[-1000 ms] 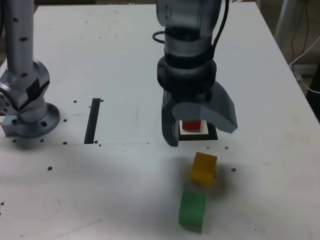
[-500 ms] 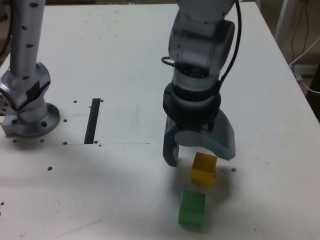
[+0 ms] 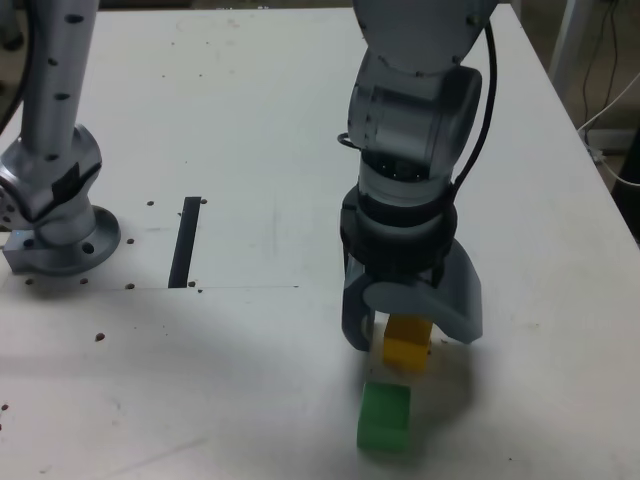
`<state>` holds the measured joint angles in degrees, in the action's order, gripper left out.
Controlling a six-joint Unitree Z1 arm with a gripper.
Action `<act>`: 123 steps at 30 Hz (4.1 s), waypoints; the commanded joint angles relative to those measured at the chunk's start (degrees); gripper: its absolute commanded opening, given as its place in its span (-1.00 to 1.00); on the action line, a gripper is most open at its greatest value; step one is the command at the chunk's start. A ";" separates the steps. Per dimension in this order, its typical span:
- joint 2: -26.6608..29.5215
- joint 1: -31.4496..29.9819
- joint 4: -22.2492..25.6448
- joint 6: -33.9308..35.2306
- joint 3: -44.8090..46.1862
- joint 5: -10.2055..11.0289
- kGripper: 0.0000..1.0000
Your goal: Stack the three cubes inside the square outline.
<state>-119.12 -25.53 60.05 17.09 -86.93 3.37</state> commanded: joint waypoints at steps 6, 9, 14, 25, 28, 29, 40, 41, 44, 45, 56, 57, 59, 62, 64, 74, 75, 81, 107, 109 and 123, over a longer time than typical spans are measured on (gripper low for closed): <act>-0.99 -0.31 -0.46 -0.07 -0.13 0.96 0.38; -1.16 -0.31 -0.60 -0.09 -0.15 1.50 0.33; -1.26 -0.31 -0.37 -0.06 -0.58 2.08 0.08; -1.07 -0.31 -1.52 -0.09 -0.66 1.85 -0.46; -1.01 -0.31 -1.61 -0.12 -0.47 1.79 -0.55; -0.99 -0.31 -1.64 -0.12 -0.41 1.81 -0.58; 2.32 -0.31 0.19 -0.07 -0.83 2.25 -0.70; 2.98 -0.30 0.67 -0.06 -1.05 2.36 -0.70; 5.11 0.07 2.81 -0.06 -1.98 2.89 -0.70; 5.80 0.31 3.83 -0.11 -2.42 3.13 -0.70; 9.47 8.10 12.90 -6.55 -5.45 4.13 -0.62; 9.56 9.18 13.05 -7.58 -5.44 3.83 -0.60; 9.75 11.30 13.44 -9.53 -5.40 3.17 -0.58; 10.03 14.18 14.23 -11.85 -5.33 2.64 -0.59; 10.07 15.80 14.59 -13.05 -5.29 2.59 -0.60; 9.27 20.30 13.86 -15.50 -3.81 2.82 -0.62; 9.18 20.37 13.63 -15.51 -3.64 2.61 -0.62; 8.82 20.43 10.91 -15.51 -1.59 1.34 -0.62; 8.01 20.88 5.24 -15.41 1.72 2.05 -0.46; 7.82 20.97 5.19 -15.40 1.69 2.00 -0.40; 7.12 21.75 5.44 -15.46 1.86 0.84 0.79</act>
<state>-111.81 -3.85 65.20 1.67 -85.05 4.53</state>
